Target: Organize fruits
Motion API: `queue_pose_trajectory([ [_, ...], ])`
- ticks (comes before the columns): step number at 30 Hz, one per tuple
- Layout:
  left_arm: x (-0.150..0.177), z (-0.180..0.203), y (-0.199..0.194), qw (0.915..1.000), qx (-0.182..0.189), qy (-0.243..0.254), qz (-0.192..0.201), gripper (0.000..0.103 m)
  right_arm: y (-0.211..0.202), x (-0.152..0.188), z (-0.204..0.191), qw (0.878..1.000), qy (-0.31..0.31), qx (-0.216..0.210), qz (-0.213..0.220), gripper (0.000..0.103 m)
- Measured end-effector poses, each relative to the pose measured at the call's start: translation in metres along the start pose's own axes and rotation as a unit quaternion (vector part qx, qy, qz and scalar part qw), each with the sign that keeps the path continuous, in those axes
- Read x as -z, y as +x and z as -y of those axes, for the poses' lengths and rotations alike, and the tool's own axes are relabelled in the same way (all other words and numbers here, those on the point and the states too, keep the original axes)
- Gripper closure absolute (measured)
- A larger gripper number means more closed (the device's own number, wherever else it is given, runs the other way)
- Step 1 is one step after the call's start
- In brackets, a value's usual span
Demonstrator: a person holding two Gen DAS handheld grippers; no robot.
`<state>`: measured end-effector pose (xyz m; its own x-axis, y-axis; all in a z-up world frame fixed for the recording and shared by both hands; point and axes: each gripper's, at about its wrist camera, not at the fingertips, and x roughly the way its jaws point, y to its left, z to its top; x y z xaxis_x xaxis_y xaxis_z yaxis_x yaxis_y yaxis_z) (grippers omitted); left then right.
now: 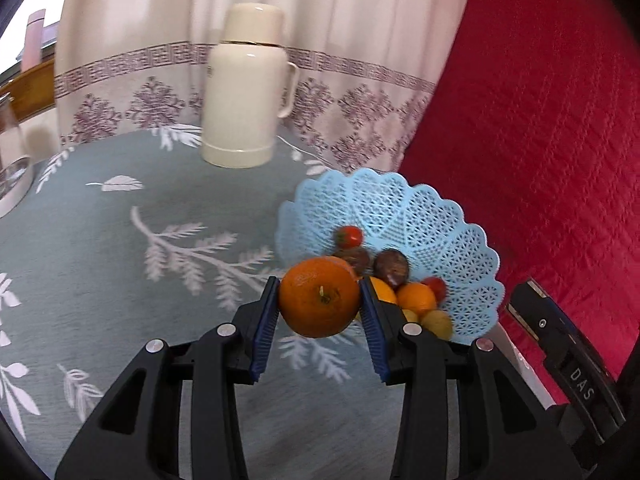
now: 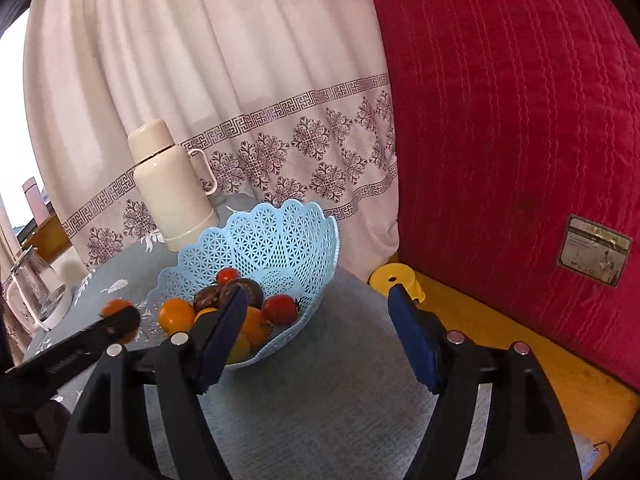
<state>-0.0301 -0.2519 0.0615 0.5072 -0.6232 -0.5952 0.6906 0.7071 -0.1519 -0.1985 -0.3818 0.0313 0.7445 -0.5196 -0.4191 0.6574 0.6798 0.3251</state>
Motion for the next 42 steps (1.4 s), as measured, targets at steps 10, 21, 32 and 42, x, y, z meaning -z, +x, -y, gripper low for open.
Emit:
queue_pose_trajectory([
  [10,0.003,0.015,0.014,0.9997,0.012,0.015,-0.013,0.062,0.0,0.001,-0.002,1.0,-0.004,0.0,0.005,0.03],
  [21,0.004,0.018,0.007,0.9994,0.025,0.024,-0.001,0.054,0.001,0.001,-0.002,1.0,-0.006,0.002,0.006,0.03],
  [32,0.002,0.001,-0.001,0.9999,0.001,0.003,0.011,0.047,0.001,0.002,-0.002,1.0,-0.007,0.002,0.007,0.03],
  [42,0.007,0.003,0.008,0.9989,-0.039,0.027,0.003,0.047,0.001,0.001,-0.002,1.0,-0.007,0.001,0.007,0.03],
])
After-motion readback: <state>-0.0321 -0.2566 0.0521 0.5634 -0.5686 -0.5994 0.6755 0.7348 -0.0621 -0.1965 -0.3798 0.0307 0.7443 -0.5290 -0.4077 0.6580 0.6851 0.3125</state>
